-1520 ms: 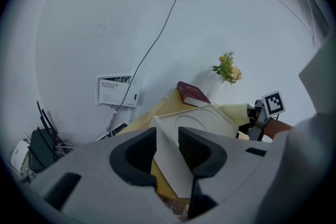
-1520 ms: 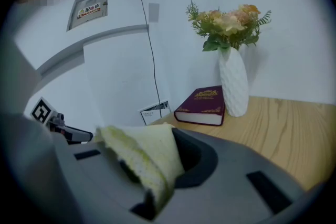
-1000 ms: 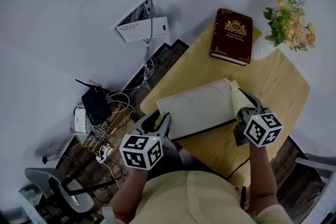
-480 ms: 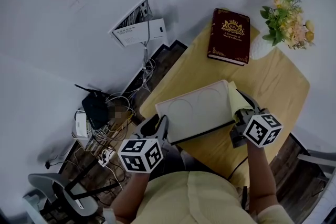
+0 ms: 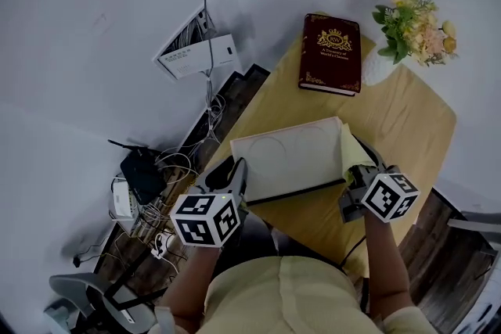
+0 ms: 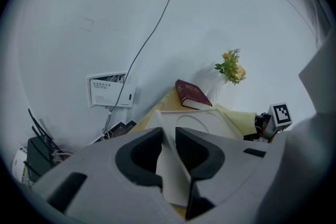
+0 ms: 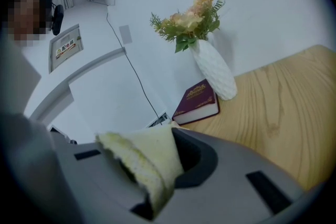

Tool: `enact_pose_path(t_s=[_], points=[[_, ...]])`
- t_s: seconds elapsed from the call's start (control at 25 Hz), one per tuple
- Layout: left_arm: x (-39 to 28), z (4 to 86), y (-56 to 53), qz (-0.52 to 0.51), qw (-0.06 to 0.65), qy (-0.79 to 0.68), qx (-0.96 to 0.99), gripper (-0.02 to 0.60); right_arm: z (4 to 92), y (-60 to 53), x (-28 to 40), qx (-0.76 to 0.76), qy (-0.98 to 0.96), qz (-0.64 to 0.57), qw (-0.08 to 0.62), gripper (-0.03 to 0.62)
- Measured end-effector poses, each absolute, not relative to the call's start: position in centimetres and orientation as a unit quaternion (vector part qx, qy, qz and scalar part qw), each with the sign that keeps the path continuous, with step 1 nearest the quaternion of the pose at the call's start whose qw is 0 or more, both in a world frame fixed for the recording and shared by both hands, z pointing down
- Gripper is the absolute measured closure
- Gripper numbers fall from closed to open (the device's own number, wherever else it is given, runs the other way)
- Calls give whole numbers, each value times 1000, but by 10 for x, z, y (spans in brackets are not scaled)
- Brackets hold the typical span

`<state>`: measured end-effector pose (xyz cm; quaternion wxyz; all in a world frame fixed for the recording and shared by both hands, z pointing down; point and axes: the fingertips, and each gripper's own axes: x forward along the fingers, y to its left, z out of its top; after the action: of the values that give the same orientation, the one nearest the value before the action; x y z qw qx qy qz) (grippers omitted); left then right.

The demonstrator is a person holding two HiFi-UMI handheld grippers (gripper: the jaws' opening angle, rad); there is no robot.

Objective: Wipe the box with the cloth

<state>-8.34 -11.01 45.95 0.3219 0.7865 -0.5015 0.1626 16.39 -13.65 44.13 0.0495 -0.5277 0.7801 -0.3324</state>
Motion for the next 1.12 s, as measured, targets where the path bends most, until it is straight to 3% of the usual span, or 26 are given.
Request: enact_pose_path(t_s=[1.12], points=[[-20, 457, -235, 213, 261, -386, 859, 522, 439, -114, 182, -661, 669, -327, 96, 563]])
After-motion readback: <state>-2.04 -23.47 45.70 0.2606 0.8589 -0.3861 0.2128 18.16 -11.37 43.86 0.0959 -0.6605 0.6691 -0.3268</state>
